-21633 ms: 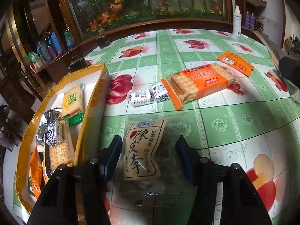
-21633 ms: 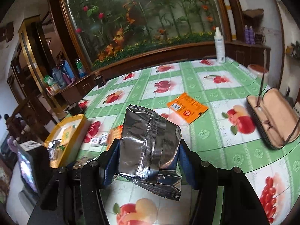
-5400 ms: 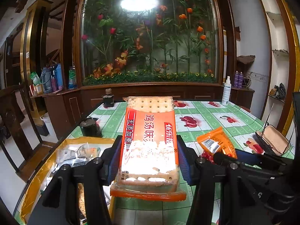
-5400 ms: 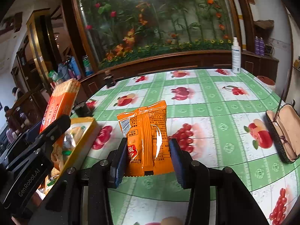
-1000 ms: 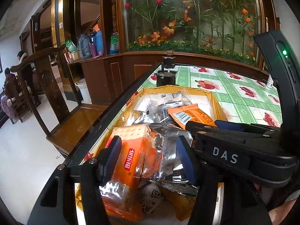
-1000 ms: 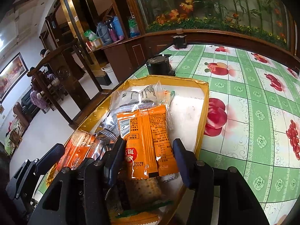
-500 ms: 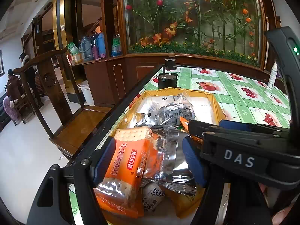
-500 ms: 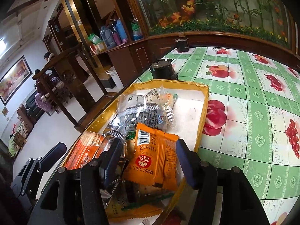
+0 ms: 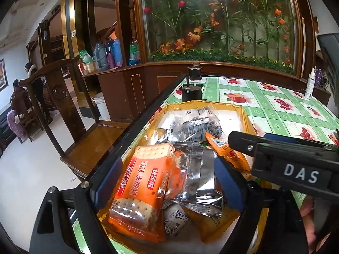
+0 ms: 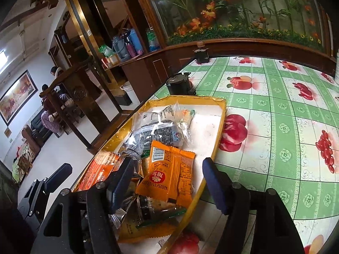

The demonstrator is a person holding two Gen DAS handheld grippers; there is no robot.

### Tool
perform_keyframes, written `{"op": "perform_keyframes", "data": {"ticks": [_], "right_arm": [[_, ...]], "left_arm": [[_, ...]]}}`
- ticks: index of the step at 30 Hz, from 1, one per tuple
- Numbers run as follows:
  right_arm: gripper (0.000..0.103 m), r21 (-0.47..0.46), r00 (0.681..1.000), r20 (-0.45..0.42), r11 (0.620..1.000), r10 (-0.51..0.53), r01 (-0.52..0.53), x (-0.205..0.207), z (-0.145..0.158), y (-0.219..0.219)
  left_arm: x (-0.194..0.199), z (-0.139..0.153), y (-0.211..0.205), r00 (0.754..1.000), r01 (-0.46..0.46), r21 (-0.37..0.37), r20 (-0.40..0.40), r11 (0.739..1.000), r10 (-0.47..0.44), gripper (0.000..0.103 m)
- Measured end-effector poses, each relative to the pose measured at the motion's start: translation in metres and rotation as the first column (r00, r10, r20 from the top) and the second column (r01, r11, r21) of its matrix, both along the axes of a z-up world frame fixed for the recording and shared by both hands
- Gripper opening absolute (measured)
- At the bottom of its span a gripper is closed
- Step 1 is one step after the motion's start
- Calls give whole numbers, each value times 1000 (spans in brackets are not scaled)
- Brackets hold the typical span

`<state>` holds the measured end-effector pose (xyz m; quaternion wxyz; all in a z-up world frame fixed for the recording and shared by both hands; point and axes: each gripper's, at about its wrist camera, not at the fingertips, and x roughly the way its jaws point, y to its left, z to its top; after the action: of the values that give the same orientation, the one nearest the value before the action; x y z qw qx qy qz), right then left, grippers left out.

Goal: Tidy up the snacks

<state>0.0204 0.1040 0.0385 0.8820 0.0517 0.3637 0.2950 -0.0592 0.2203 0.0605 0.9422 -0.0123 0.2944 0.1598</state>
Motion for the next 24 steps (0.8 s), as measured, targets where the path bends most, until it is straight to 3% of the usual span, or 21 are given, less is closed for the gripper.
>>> {"op": "perform_keyframes", "data": {"ticks": [8,17,24], "right_arm": [[87,5,999,22,1000,-31,31,-6,4,-16],[89,-27,994,64,996,-85,87,-22,8,-47],[90,-86,984,160,992,-75,89,-62,8,-68]], "left_arm": [[-4,3,-1,1000,-10,29,7,1000,10,103],[-25,12,2,998,-13,9,59,1000,12,103],[-46,15,-3,997,-56,65,64,996,52,103]]}}
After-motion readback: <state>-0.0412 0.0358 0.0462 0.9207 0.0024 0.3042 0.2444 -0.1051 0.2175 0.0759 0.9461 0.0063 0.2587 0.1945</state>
